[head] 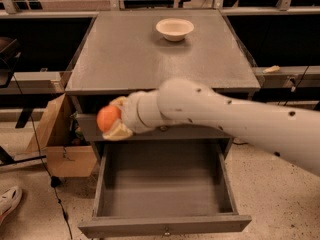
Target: Pick orange from middle drawer and place on counter
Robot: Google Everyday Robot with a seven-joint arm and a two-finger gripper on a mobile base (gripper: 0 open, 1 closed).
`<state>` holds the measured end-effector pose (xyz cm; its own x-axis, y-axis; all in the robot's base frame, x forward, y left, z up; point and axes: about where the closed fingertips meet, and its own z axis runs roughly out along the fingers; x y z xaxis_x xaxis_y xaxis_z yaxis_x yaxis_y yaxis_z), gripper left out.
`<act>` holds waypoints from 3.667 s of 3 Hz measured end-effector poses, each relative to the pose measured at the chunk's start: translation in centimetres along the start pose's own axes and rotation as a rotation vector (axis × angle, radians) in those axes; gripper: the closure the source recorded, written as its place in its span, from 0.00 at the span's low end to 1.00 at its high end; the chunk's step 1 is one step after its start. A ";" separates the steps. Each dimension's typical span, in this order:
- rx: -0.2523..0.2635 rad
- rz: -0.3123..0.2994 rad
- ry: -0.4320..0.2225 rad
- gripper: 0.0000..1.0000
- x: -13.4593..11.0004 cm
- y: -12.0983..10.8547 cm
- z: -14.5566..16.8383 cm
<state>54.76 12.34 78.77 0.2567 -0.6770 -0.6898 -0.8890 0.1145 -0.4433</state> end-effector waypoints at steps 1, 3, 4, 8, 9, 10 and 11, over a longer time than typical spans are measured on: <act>0.111 -0.093 0.085 1.00 -4.0 -5.7 -2.6; 0.207 -0.173 0.177 1.00 -6.9 -10.1 -3.0; 0.243 -0.150 0.200 1.00 -5.1 -11.5 -4.6; 0.459 0.159 0.311 0.82 11.4 -23.1 -8.9; 0.495 0.189 0.302 0.58 11.0 -24.2 -11.0; 0.499 0.232 0.278 0.35 11.0 -24.7 -12.1; 0.479 0.298 0.237 0.11 12.0 -24.4 -12.0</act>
Offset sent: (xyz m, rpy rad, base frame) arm 0.0906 0.0355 0.1423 -0.1485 -0.1348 -0.3857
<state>74.97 -7.26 88.14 -0.1172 -0.7024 -0.7021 -0.6259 0.6011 -0.4969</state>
